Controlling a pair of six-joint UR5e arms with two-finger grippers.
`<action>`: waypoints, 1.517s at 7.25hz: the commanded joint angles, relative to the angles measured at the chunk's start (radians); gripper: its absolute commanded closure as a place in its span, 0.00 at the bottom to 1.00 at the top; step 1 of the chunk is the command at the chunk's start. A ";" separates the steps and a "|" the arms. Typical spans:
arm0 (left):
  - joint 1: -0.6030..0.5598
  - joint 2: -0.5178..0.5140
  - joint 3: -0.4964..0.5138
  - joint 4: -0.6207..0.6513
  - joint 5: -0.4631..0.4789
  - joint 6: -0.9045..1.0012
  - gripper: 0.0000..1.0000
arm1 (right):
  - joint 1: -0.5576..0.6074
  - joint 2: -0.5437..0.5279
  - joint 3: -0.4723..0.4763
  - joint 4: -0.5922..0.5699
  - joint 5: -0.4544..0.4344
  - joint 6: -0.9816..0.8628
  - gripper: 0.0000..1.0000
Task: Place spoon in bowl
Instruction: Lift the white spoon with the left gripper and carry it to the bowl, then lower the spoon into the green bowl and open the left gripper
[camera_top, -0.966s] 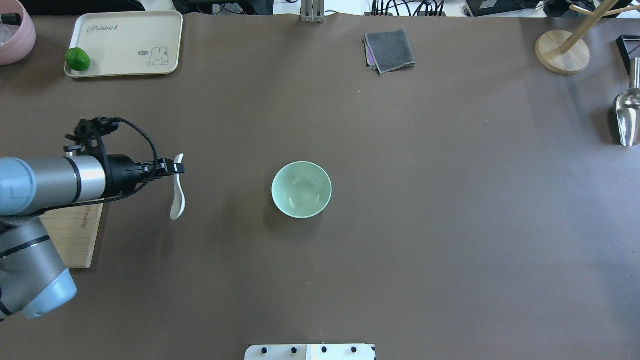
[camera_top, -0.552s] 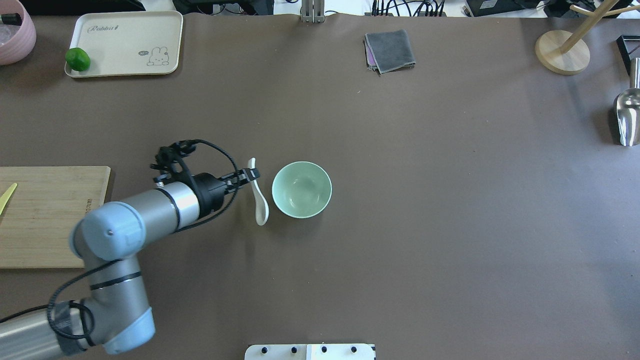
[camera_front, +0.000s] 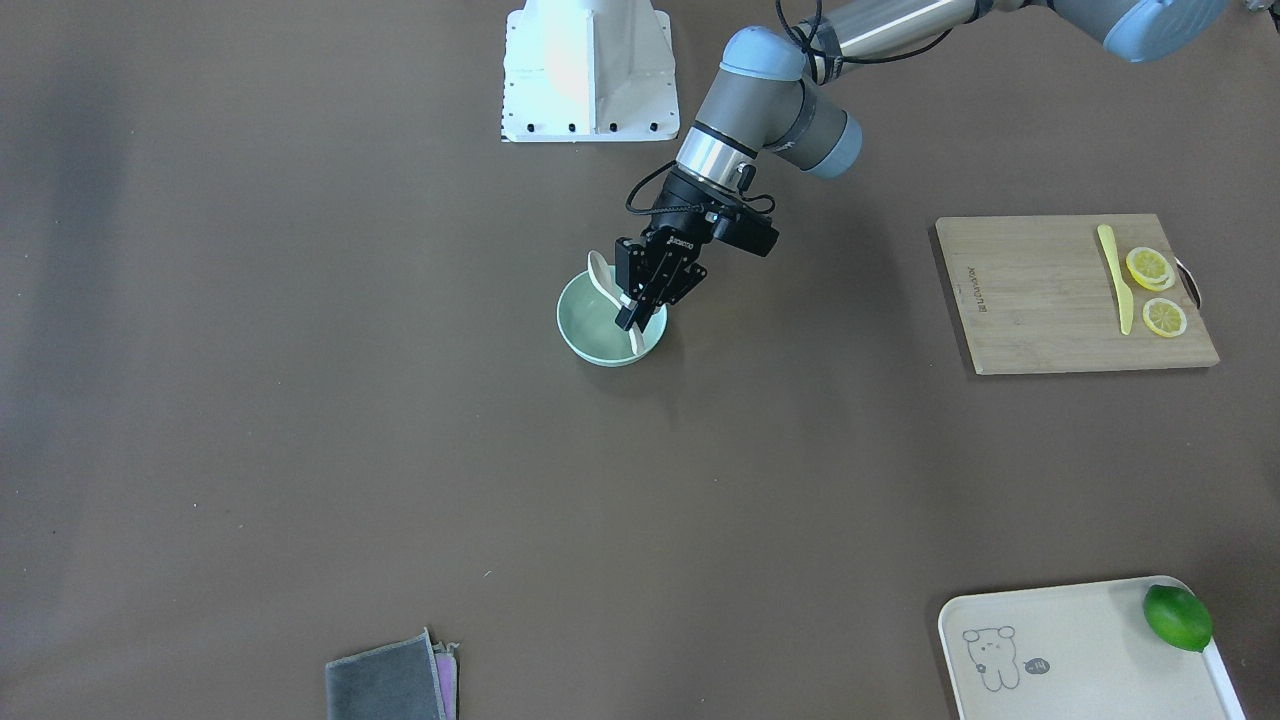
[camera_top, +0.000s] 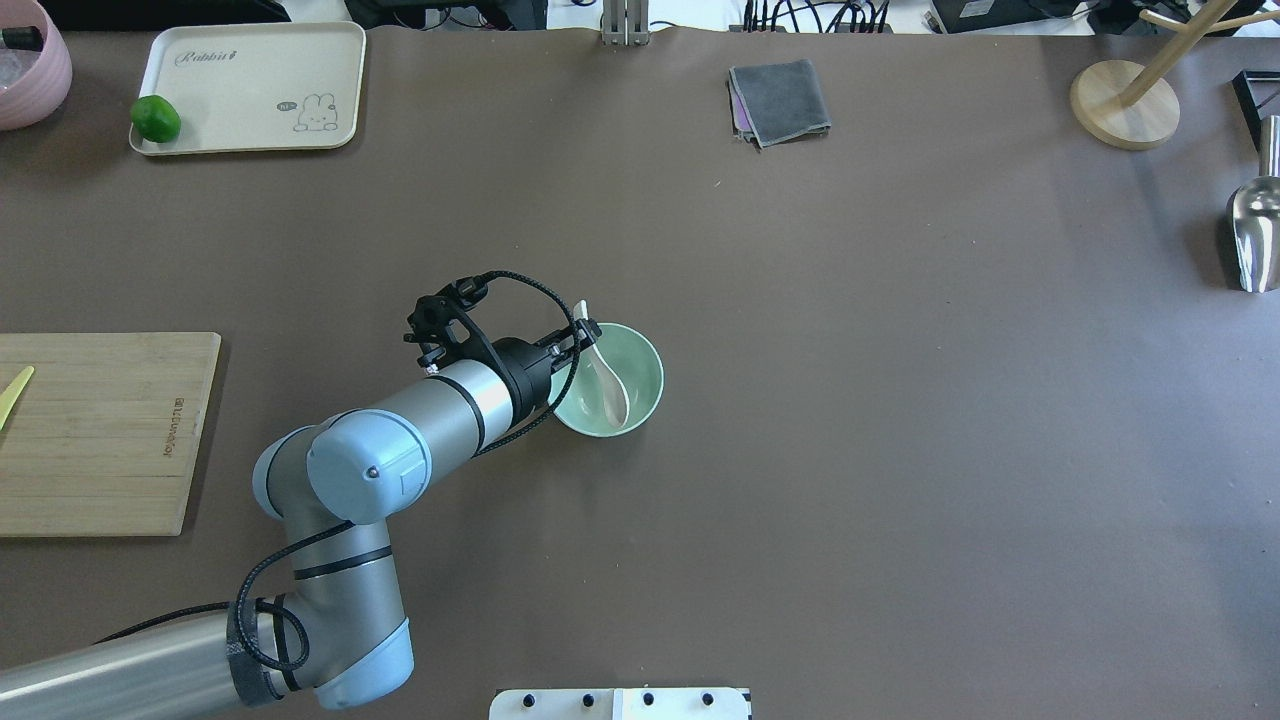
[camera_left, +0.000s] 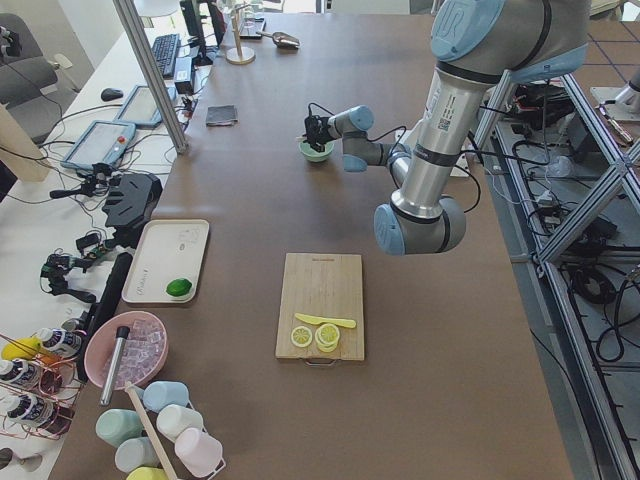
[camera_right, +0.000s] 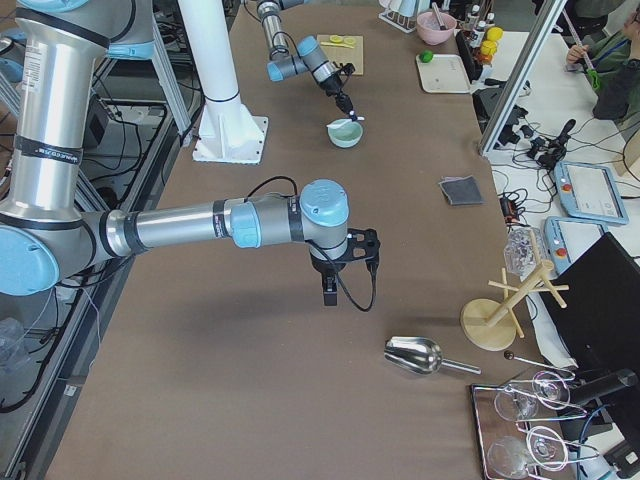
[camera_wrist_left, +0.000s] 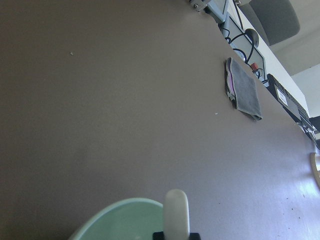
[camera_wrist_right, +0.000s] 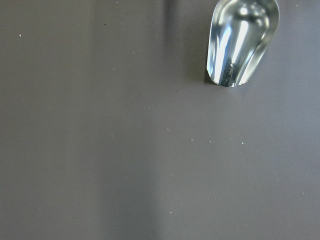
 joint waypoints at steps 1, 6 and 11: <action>-0.005 0.004 0.009 0.005 0.002 0.001 1.00 | 0.000 -0.001 0.000 0.000 0.000 0.000 0.00; -0.024 0.007 -0.105 0.202 -0.074 0.073 0.02 | 0.000 -0.011 0.000 0.000 -0.002 -0.002 0.00; -0.474 0.433 -0.457 0.526 -0.797 0.778 0.01 | 0.044 -0.089 -0.047 0.002 -0.018 -0.003 0.00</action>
